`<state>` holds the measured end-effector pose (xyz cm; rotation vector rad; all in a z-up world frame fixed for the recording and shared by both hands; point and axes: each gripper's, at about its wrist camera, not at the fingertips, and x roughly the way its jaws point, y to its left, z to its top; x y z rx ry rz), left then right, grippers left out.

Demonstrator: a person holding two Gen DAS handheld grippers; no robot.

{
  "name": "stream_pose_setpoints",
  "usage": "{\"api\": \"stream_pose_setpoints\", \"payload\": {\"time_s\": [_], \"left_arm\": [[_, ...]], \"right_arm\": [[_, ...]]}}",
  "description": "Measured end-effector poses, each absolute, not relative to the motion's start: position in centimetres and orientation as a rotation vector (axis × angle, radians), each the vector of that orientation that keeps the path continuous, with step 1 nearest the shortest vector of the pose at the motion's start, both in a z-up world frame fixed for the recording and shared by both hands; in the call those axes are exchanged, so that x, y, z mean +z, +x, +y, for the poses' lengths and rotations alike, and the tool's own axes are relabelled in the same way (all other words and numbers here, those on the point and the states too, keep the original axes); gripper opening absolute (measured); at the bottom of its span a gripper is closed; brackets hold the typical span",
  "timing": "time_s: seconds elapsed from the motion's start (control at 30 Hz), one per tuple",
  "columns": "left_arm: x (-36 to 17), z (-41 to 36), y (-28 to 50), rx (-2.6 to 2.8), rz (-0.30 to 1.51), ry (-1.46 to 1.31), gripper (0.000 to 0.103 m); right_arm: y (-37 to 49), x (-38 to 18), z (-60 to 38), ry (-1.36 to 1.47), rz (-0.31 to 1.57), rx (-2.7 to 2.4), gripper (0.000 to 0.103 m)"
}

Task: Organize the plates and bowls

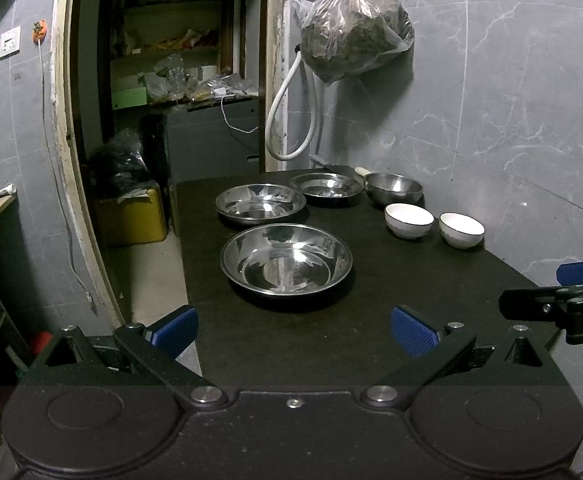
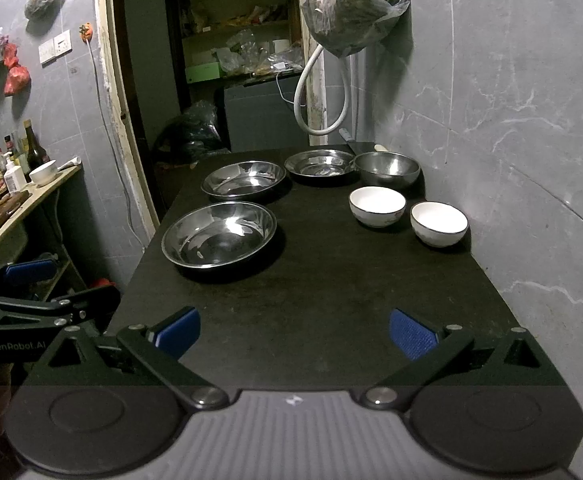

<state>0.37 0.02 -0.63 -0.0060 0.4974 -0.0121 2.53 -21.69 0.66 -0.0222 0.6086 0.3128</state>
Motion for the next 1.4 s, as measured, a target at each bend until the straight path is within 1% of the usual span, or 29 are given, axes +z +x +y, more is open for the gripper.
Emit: {"api": "stream_pose_setpoints", "payload": {"time_s": [0.83, 1.4], "left_arm": [[-1.7, -0.2, 3.3, -0.014, 0.558, -0.009, 0.102], [-3.1, -1.4, 8.1, 0.035, 0.655, -0.026, 0.102]], "right_arm": [[4.9, 0.3, -22.1, -0.025, 0.656, 0.314, 0.103], [10.2, -1.2, -22.7, -0.057, 0.739, 0.361, 0.103]]}}
